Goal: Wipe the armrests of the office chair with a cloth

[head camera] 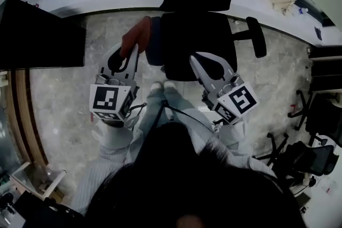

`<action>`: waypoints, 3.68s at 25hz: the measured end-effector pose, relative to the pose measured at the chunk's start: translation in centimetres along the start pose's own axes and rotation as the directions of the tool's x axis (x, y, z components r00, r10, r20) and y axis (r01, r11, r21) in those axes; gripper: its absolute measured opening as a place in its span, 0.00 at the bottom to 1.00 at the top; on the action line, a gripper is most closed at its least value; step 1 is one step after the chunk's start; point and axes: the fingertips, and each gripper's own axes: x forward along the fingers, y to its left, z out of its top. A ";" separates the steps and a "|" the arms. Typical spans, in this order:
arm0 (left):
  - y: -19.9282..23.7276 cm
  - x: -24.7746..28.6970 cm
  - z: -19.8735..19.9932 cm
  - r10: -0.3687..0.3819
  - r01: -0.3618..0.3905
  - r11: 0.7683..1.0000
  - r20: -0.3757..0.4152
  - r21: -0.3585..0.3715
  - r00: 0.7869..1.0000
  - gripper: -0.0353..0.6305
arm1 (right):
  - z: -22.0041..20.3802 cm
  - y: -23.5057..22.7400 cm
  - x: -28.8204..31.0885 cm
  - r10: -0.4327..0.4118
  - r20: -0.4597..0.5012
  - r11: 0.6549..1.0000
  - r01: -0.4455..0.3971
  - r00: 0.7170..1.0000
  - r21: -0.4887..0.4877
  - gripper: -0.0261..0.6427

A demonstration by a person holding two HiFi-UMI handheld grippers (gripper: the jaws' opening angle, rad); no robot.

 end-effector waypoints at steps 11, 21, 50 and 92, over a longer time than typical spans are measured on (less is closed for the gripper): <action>5.8 18.6 -10.5 0.038 0.153 0.869 -0.371 0.471 0.928 0.15 | -6.2 -5.0 1.5 -0.179 -0.051 0.970 0.185 0.983 0.157 0.04; -0.8 17.7 -25.9 -0.159 0.497 0.820 -0.722 0.284 0.674 0.14 | -10.3 -5.9 -1.0 -0.272 -0.076 0.923 0.283 0.959 0.260 0.04; 3.3 20.3 -24.7 -0.130 0.415 0.883 -0.737 0.217 0.663 0.14 | -9.9 -6.7 2.6 -0.211 -0.115 0.935 0.235 0.971 0.266 0.04; 5.7 22.5 -24.7 0.037 0.306 0.890 -0.722 0.339 0.691 0.14 | -10.5 -7.6 0.1 -0.221 -0.097 0.909 0.241 0.971 0.341 0.04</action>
